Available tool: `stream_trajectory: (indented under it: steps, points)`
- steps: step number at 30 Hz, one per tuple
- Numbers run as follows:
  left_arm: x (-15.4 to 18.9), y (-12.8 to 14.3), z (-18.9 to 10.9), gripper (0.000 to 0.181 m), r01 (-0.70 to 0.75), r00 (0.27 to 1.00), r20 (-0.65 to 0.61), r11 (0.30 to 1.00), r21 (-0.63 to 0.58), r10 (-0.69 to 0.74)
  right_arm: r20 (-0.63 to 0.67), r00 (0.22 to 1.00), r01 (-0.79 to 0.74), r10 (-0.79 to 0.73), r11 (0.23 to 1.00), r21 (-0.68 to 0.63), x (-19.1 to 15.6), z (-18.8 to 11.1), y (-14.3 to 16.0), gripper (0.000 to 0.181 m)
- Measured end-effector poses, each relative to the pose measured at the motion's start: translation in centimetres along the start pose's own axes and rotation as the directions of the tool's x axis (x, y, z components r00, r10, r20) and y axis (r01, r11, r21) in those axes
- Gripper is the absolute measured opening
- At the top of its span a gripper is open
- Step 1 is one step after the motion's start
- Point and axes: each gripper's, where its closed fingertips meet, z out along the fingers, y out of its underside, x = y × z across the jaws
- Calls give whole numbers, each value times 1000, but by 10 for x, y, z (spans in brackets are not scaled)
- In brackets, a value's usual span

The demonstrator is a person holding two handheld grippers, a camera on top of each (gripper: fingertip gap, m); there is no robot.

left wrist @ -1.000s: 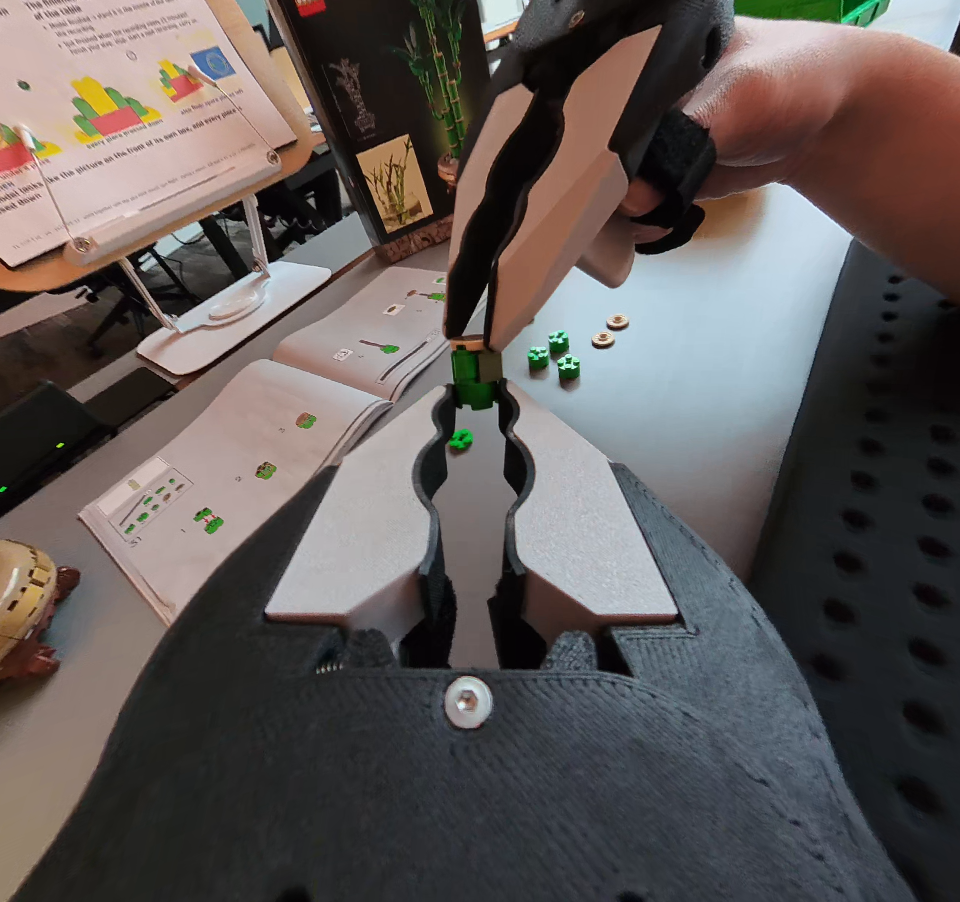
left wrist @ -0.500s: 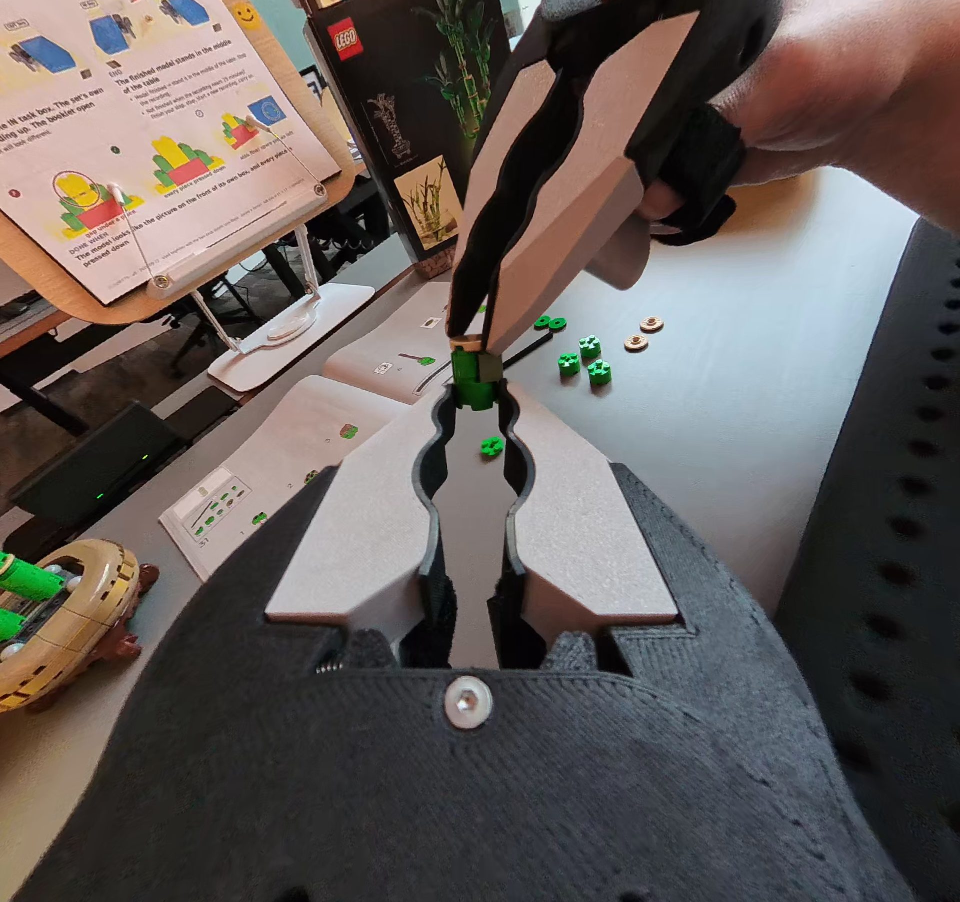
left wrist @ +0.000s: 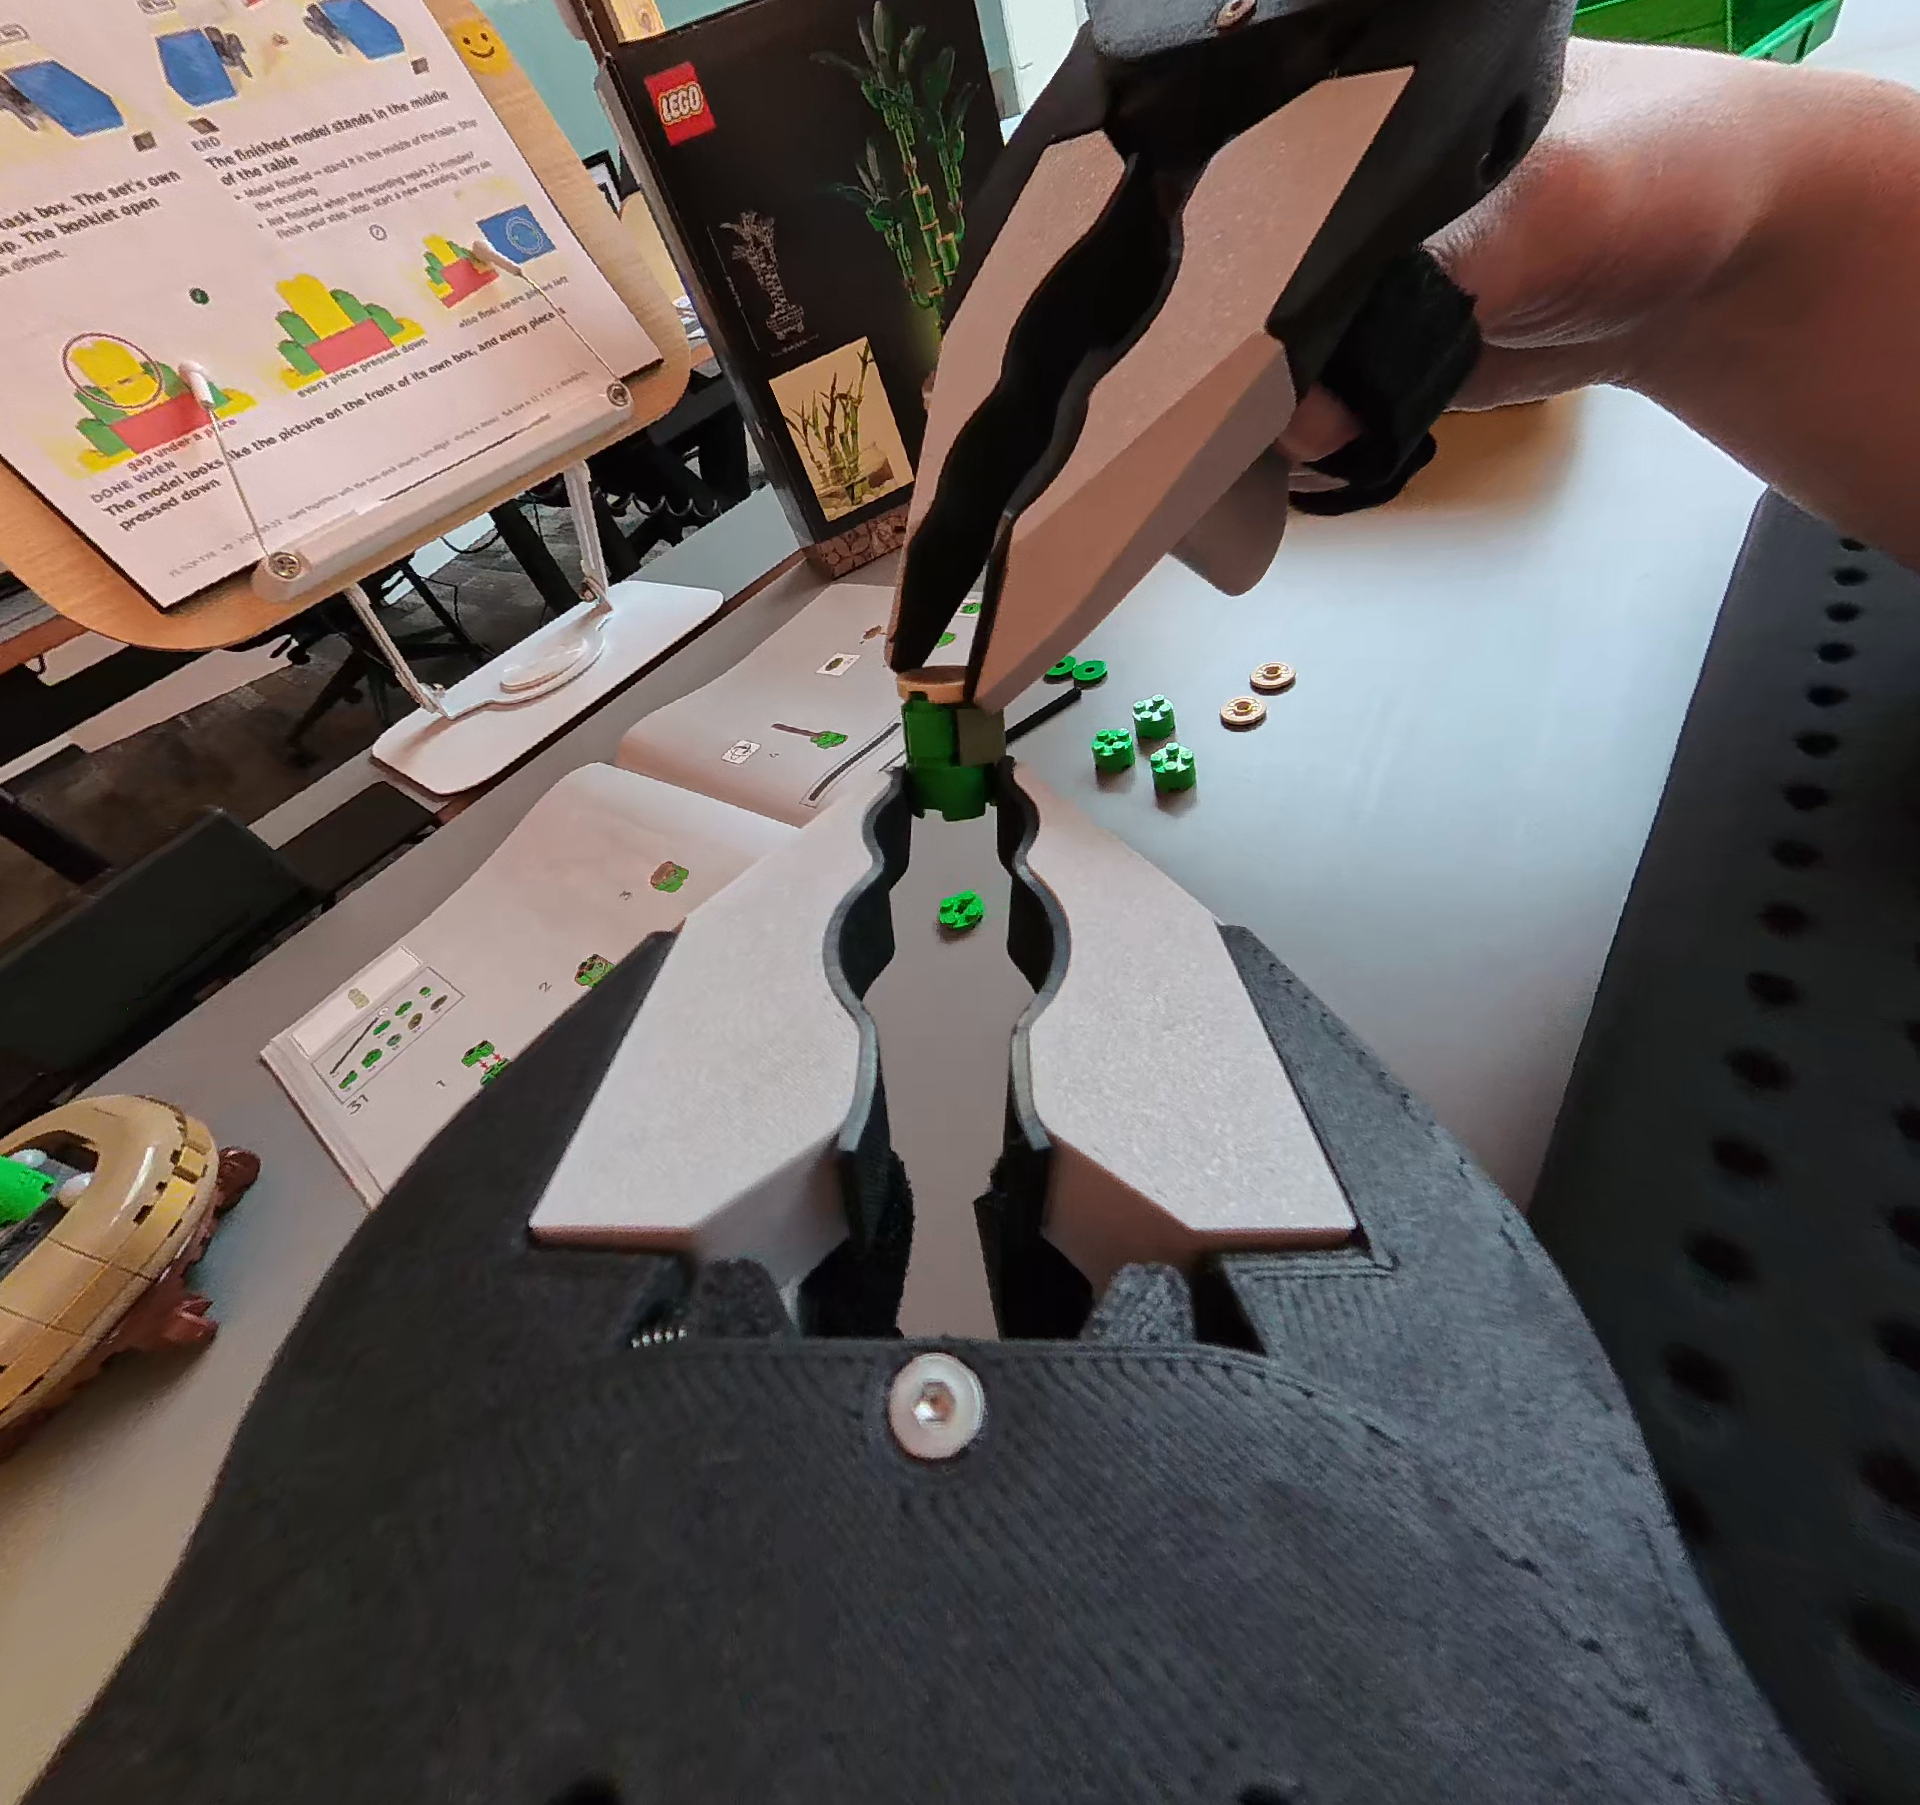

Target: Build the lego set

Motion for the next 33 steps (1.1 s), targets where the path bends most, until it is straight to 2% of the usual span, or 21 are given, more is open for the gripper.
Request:
stream_trajectory:
  steps: [33]
  points:
    - [-1,-14,-7,15,-9,1000,13,997,82,8,48,998,-31,27,997,73,-7,-5,-13,15]
